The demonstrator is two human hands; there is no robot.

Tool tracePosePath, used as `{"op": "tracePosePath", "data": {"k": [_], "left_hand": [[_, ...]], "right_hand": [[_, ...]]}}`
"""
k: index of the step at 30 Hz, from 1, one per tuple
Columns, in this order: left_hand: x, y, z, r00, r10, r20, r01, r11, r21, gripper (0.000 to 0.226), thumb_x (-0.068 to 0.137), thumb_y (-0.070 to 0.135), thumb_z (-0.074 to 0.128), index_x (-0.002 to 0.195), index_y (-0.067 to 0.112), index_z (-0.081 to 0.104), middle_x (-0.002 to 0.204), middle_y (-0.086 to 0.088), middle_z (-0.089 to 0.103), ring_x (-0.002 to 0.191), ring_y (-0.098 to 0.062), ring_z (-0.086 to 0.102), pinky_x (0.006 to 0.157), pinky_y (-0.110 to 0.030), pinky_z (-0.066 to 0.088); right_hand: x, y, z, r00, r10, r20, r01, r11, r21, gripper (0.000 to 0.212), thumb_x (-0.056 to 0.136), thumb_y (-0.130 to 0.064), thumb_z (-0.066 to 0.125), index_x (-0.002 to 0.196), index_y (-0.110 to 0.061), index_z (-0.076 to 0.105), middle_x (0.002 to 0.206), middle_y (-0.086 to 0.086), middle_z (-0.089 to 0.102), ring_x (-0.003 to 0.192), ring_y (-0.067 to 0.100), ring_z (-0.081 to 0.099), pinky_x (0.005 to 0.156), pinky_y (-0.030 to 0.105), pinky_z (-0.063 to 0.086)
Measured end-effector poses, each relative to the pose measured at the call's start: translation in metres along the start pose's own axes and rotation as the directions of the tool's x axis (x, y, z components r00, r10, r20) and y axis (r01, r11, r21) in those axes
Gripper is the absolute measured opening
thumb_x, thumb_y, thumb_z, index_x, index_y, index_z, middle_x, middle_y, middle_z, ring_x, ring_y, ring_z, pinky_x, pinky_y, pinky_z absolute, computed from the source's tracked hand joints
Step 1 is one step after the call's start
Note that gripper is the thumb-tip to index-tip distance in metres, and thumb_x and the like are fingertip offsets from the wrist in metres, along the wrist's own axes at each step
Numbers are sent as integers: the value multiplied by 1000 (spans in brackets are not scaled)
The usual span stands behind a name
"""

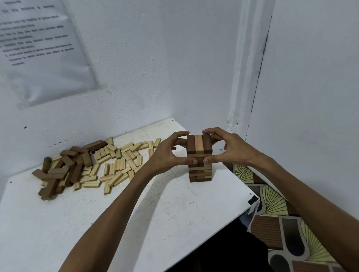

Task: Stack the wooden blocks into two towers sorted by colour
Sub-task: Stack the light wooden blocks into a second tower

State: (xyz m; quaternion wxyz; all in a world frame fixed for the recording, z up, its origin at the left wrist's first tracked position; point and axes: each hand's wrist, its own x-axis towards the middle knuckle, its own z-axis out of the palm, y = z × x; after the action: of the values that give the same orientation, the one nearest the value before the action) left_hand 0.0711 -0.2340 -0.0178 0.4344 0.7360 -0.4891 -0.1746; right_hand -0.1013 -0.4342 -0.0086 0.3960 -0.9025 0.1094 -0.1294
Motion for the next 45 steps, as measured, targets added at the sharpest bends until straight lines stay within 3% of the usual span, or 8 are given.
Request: {"op": "tracePosePath", "data": {"k": [15, 20, 23, 26, 30, 34, 39, 45], "left_hand": [[-2, 4, 4, 1000, -25, 16, 26, 998, -59, 102, 61, 49, 89, 149, 25, 45, 122, 13, 71, 118, -1, 63, 100, -28, 46], [-4, 1, 3, 996, -69, 57, 71, 996, -46, 105, 66, 38, 92, 154, 26, 37, 128, 23, 63, 122, 13, 54, 102, -23, 41], [-5, 0, -4, 994, -68, 84, 70, 997, -24, 106, 68, 40, 93, 155, 27, 35, 137, 24, 59, 127, 11, 53, 104, -26, 40], [-6, 5, -16, 995, -52, 88, 51, 999, 15, 101, 67, 50, 90, 152, 29, 40, 139, 22, 61, 129, 4, 55, 107, -30, 42], [-10, 17, -38, 998, -30, 58, 27, 998, 53, 78, 82, 46, 86, 148, 33, 48, 137, 23, 62, 126, 2, 58, 105, -32, 45], [-20, 23, -61, 999, -37, 3, 36, 989, 141, 55, 89, 49, 77, 139, 36, 59, 134, 25, 64, 121, 5, 59, 103, -33, 47], [-52, 19, -93, 995, -87, -54, 97, 968, 233, 54, 91, 52, 74, 139, 34, 59, 133, 24, 63, 121, 4, 58, 95, -25, 48], [-100, 1, -127, 972, -177, -157, 222, 911, 346, 55, 91, 50, 74, 139, 28, 59, 132, 18, 61, 119, -6, 59, 96, -29, 51]], "right_hand": [[-2, -2, 0, 1000, 24, 11, -24, 999, 27, 88, 72, -43, 92, 147, -34, 47, 130, -14, 65, 117, -9, 58, 88, 22, 43], [-4, -5, -1, 999, 23, 32, -23, 1000, -18, 95, 71, -50, 90, 150, -36, 41, 139, -12, 60, 125, 2, 57, 97, 32, 46], [-7, -10, -8, 1000, 6, 3, -6, 1000, -27, 96, 71, -62, 87, 151, -36, 40, 142, -16, 58, 127, 2, 55, 97, 31, 49], [-7, -22, -17, 999, -40, -23, 38, 997, -74, 86, 74, -73, 76, 148, -40, 44, 139, -23, 58, 126, -3, 55, 92, 26, 47], [1, -46, -24, 993, -114, -35, 108, 983, -150, 72, 84, -62, 75, 146, -37, 49, 138, -21, 59, 124, -1, 56, 94, 24, 44], [14, -73, -17, 987, -161, 28, 163, 961, -224, 66, 89, -54, 75, 147, -35, 50, 139, -17, 60, 126, 5, 54, 102, 33, 48], [33, -105, 10, 966, -234, 108, 257, 898, -356, 64, 92, -53, 70, 149, -36, 45, 142, -14, 59, 128, 15, 56, 104, 37, 49], [47, -136, 57, 936, -270, 224, 340, 856, -390, 63, 95, -52, 67, 151, -34, 43, 146, -12, 56, 135, 15, 48, 106, 35, 43]]}}
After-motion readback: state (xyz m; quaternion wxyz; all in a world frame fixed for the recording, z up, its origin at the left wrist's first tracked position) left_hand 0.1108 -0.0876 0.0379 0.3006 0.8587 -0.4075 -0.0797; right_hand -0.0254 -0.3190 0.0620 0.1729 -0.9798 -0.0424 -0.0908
